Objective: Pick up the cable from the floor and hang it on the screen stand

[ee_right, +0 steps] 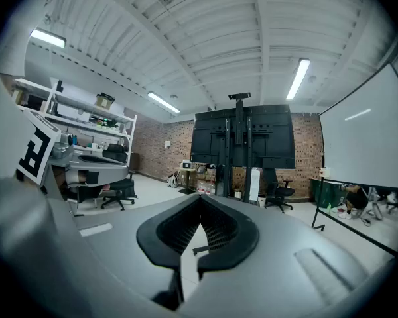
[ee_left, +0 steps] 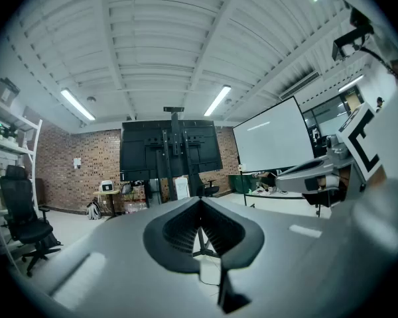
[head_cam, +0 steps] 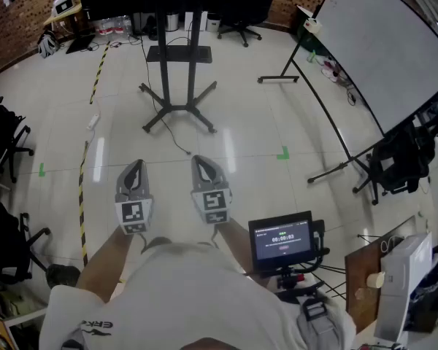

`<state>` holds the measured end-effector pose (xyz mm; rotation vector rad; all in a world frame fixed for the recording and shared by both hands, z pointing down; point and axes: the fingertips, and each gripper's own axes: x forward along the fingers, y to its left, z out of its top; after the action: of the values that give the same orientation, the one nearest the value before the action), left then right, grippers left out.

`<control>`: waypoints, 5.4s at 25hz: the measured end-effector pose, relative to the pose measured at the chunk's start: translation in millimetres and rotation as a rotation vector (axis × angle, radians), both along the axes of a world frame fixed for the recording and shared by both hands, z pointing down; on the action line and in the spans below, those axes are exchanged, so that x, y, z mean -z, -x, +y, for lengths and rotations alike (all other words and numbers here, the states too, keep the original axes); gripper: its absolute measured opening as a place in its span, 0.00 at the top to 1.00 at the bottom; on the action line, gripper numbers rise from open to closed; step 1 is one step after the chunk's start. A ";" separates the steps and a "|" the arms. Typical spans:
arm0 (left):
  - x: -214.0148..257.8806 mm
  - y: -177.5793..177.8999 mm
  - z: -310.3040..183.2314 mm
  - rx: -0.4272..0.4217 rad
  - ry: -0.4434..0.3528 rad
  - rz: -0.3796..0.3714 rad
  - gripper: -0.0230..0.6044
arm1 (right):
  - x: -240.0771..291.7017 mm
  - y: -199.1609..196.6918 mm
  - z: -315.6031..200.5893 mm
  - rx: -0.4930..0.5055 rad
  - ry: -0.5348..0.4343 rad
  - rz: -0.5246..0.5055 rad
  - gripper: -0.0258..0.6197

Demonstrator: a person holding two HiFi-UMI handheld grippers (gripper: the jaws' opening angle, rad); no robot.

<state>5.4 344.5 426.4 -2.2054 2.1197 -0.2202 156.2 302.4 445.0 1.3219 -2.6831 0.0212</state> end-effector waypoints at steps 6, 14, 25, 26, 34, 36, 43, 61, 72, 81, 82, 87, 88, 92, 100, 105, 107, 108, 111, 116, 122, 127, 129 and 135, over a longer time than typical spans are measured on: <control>-4.0 -2.8 -17.7 0.017 0.003 -0.016 0.96 | -8.2 -6.4 -17.8 0.015 0.015 0.002 0.94; -11.9 11.6 -76.8 0.000 0.000 -0.001 0.96 | -17.6 3.7 -70.6 -0.003 0.021 0.028 0.94; -10.5 82.6 -217.2 -0.090 0.002 0.029 0.96 | -17.5 73.8 -189.0 -0.079 0.021 0.074 0.94; -9.5 90.8 -230.8 -0.097 0.002 0.034 0.96 | -16.8 81.0 -201.9 -0.089 0.020 0.074 0.94; -17.6 156.1 -307.9 -0.120 0.030 0.050 0.96 | -5.9 141.0 -276.3 -0.137 0.019 0.098 0.94; -21.5 169.3 -319.6 -0.112 0.032 0.058 0.96 | -7.8 152.5 -289.0 -0.136 0.021 0.108 0.94; -26.2 181.2 -359.8 -0.099 0.033 0.066 0.96 | -8.2 167.0 -333.3 -0.117 0.010 0.123 0.94; -30.0 160.5 -504.3 0.026 0.069 -0.008 0.96 | -26.4 148.0 -499.8 0.010 0.041 0.071 0.94; -40.4 155.4 -545.4 0.037 0.101 -0.027 0.96 | -37.9 143.3 -548.8 0.022 0.061 0.077 0.94; -66.0 173.5 -562.1 0.014 0.148 -0.026 0.96 | -64.4 157.8 -563.8 0.010 0.095 0.112 0.94; -71.4 175.2 -564.8 0.011 0.158 -0.028 0.96 | -71.4 158.4 -566.3 0.011 0.100 0.121 0.94; -112.4 184.0 -575.2 0.004 0.226 -0.031 0.96 | -113.8 163.6 -572.7 0.023 0.168 0.182 0.94; -122.6 184.5 -577.1 0.000 0.241 -0.031 0.96 | -124.1 164.8 -573.9 0.025 0.178 0.190 0.94; -166.8 187.7 -590.2 -0.016 0.297 -0.039 0.96 | -168.4 174.5 -582.5 0.043 0.220 0.221 0.94; -270.7 188.3 -612.8 -0.062 0.431 -0.051 0.96 | -266.6 190.0 -593.1 0.062 0.331 0.246 0.94; -340.3 187.9 -623.0 -0.095 0.470 -0.066 0.96 | -340.2 197.0 -592.0 0.077 0.381 0.261 0.94; -373.3 190.5 -625.3 -0.103 0.481 -0.071 0.96 | -372.2 200.1 -591.9 0.084 0.388 0.269 0.94; -391.6 192.6 -625.9 -0.107 0.488 -0.073 0.96 | -388.5 201.7 -592.2 0.087 0.391 0.272 0.94; -443.7 201.6 -630.5 -0.110 0.499 -0.080 0.96 | -438.2 205.7 -596.6 0.093 0.392 0.276 0.94; -531.7 219.5 -642.1 -0.113 0.491 -0.105 0.96 | -531.3 210.2 -602.2 0.116 0.382 0.291 0.94; -632.3 242.9 -667.8 -0.112 0.455 -0.132 0.96 | -644.9 221.6 -616.6 0.135 0.364 0.290 0.94; -706.4 253.5 -688.5 -0.129 0.414 -0.153 0.96 | -732.3 239.0 -627.9 0.165 0.345 0.279 0.94; -728.6 258.0 -696.8 -0.129 0.392 -0.157 0.96 | -765.4 244.9 -633.5 0.173 0.344 0.275 0.94; -778.7 268.9 -713.0 -0.135 0.363 -0.152 0.96 | -846.1 257.8 -646.7 0.174 0.355 0.266 0.94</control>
<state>-263.5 -368.5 1205.1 -2.4143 1.9680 -0.7917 -101.6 -344.4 1291.1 0.9141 -2.4158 0.2678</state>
